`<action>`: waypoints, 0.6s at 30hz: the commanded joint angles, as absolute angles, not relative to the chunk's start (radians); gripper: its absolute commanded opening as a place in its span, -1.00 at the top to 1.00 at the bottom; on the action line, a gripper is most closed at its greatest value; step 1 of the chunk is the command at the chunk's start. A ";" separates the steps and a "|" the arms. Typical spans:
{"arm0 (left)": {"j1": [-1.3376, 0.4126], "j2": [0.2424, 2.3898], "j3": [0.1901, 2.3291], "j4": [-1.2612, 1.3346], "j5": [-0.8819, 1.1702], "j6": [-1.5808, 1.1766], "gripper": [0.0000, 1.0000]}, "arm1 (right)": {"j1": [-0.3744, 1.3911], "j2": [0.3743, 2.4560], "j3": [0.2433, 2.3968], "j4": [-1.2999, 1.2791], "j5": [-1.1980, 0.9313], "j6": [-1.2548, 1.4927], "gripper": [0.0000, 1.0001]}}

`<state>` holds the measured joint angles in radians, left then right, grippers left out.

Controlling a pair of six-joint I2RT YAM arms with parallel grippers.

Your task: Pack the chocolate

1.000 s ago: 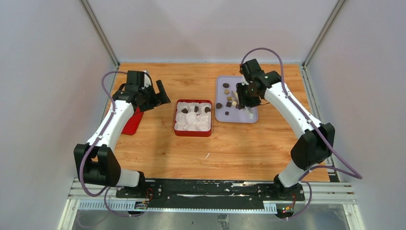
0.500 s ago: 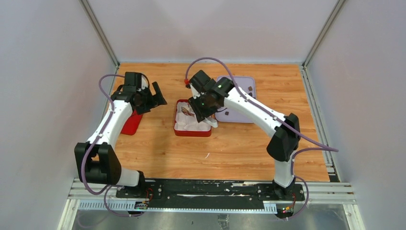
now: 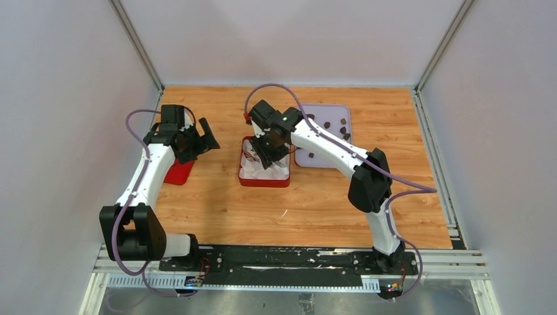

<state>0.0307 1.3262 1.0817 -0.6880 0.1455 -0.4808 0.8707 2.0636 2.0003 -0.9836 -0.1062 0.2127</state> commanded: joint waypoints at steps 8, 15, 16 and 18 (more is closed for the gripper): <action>0.035 1.309 1.075 -0.699 0.143 -0.457 -1.00 | 0.882 2.102 2.054 -0.990 -0.148 0.209 0.54; 0.035 1.313 1.077 -0.695 0.149 -0.458 -1.00 | 0.881 2.112 2.072 -0.997 -0.151 0.206 0.19; 0.035 1.312 1.077 -0.694 0.147 -0.457 -1.00 | 0.881 2.112 2.071 -0.997 -0.150 0.206 0.18; 0.035 1.313 1.075 -0.694 0.147 -0.457 -1.00 | 0.883 2.112 2.071 -0.998 -0.150 0.206 0.17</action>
<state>0.0307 1.3201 1.0817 -0.6903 0.1455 -0.4740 0.8711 2.0975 2.0392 -0.9798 -0.1390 0.2131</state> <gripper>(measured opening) 0.997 0.433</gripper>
